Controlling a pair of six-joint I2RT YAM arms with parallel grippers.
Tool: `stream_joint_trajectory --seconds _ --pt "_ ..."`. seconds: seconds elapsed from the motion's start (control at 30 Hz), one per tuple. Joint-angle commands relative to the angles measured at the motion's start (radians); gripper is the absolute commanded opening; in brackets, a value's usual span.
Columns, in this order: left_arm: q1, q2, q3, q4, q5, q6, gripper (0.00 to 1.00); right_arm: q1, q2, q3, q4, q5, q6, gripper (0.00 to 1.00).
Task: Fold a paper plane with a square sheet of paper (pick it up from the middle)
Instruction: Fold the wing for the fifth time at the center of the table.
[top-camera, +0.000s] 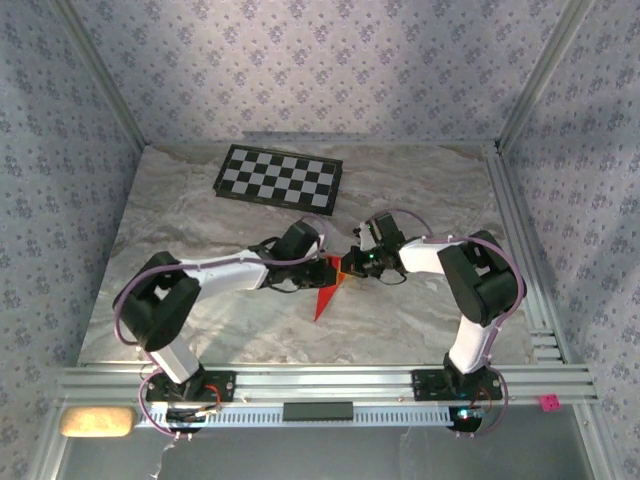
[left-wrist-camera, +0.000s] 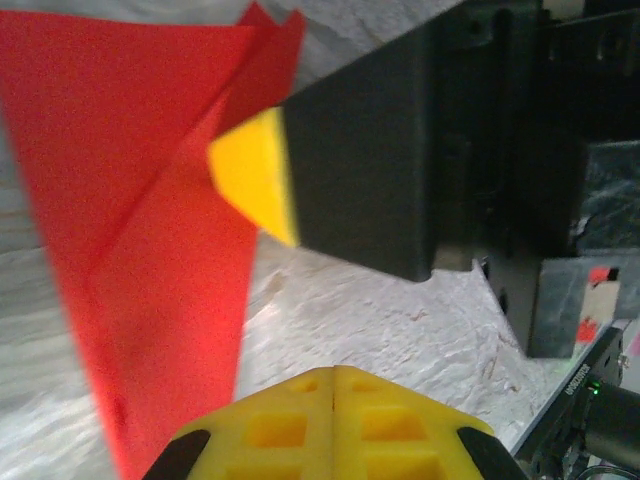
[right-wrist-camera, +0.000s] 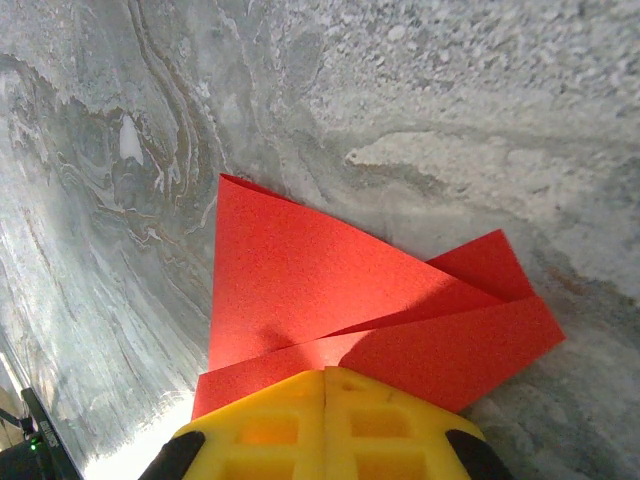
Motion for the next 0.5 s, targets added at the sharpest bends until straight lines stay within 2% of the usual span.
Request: stream_joint_trajectory --seconds 0.0,0.2,0.47 --pt "-0.022 0.068 0.055 -0.013 0.023 -0.002 0.07 -0.013 0.033 -0.038 -0.083 0.102 -0.001 0.01" --pt "-0.037 0.148 0.099 -0.062 -0.040 0.012 0.07 -0.014 0.038 -0.037 -0.080 0.096 0.000 0.01" --pt "-0.044 0.155 -0.005 -0.031 -0.053 -0.030 0.06 -0.015 0.050 -0.041 -0.078 0.094 -0.005 0.01"
